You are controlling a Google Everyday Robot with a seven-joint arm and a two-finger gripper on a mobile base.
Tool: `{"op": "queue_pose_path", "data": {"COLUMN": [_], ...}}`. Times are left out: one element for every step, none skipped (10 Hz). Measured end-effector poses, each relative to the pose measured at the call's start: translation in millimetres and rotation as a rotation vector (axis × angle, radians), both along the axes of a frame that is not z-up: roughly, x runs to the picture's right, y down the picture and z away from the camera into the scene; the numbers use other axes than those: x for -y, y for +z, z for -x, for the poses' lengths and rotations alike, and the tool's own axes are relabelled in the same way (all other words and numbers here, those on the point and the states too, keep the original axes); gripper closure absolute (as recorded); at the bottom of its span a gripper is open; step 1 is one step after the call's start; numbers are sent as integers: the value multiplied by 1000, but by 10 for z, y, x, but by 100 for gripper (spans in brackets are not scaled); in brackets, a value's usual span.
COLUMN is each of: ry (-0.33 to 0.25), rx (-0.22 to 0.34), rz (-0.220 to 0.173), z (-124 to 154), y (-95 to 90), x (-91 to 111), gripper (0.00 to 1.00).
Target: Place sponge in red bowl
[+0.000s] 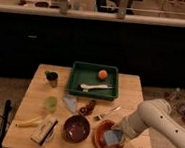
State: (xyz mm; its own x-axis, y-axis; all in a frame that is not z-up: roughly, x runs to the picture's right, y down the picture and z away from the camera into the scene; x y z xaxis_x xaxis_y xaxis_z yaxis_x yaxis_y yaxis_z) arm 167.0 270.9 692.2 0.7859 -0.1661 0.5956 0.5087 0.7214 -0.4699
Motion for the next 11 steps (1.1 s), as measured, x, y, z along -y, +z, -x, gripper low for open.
{"op": "queue_pose_path", "data": {"ry": [-13, -30, -47, -61, -76, -89, -103, -114, -130, -142, -150], "rx": [24, 48, 73, 100, 124, 147, 170, 191, 215, 234, 247], "rz": [12, 26, 40, 55, 69, 81, 92, 101, 112, 119, 123], "z": [23, 59, 100, 136, 162, 186, 206, 221, 231, 244, 257], "y": [12, 23, 38, 56, 65, 71, 72, 70, 66, 67, 68], "x": [14, 27, 36, 39, 28, 15, -2, -16, -36, -49, -50], "gripper": [100, 100, 100, 100, 100, 100, 100, 100, 100, 100, 100]}}
